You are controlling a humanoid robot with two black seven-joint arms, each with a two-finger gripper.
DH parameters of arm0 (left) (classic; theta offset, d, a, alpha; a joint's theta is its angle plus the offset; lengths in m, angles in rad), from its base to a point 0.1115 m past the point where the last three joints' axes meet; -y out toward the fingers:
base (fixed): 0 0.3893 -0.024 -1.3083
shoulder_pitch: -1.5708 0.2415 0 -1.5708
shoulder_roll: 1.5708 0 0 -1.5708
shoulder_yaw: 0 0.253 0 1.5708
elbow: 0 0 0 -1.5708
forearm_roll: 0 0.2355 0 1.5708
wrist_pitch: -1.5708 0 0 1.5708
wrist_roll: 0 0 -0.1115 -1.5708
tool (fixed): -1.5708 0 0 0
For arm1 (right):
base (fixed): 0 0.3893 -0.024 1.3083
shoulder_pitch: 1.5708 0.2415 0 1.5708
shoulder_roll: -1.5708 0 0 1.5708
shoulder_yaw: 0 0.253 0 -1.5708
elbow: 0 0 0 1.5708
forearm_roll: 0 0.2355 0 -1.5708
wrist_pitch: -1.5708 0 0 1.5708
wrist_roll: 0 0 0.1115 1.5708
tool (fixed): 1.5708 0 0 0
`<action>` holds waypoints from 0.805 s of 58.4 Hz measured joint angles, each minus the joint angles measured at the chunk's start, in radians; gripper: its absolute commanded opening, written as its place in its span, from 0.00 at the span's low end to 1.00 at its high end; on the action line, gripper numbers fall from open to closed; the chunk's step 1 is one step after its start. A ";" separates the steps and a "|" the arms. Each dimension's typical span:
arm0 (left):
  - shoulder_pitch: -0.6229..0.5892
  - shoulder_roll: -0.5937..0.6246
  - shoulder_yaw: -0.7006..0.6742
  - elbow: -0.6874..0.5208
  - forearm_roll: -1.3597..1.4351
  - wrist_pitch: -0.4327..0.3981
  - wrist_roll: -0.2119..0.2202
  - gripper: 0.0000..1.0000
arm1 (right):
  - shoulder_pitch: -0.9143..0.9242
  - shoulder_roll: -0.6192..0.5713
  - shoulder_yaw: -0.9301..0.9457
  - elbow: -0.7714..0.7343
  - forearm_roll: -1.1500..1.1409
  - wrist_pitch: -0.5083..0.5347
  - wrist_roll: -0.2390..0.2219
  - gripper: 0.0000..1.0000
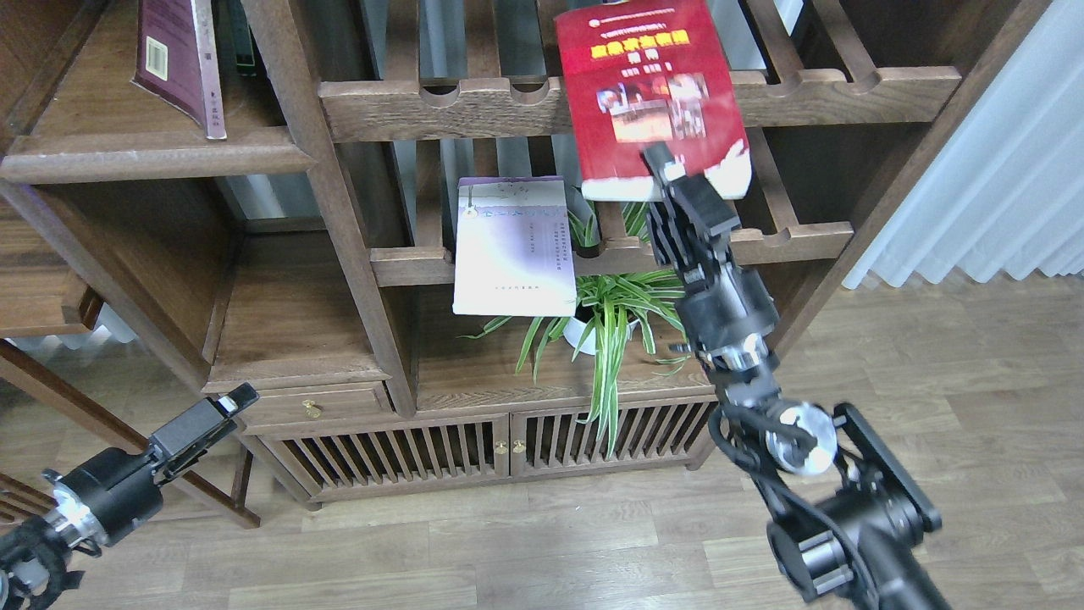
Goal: Organize books on shelf
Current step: 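Pull the red-and-white book off the top shelf with the right gripper, then grasp the red-and-white book with the left gripper from the right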
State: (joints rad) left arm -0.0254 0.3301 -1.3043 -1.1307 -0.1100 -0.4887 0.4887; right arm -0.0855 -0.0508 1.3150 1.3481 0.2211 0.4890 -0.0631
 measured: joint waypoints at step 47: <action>0.023 -0.241 0.371 0.044 -0.413 0.000 0.000 1.00 | -0.323 -0.047 -0.195 -0.132 0.079 0.000 -0.016 0.05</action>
State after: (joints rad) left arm -0.0028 0.0893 -0.9331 -1.0865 -0.5227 -0.4887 0.4885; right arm -0.4084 -0.0980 1.1202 1.2163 0.2996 0.4888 -0.0789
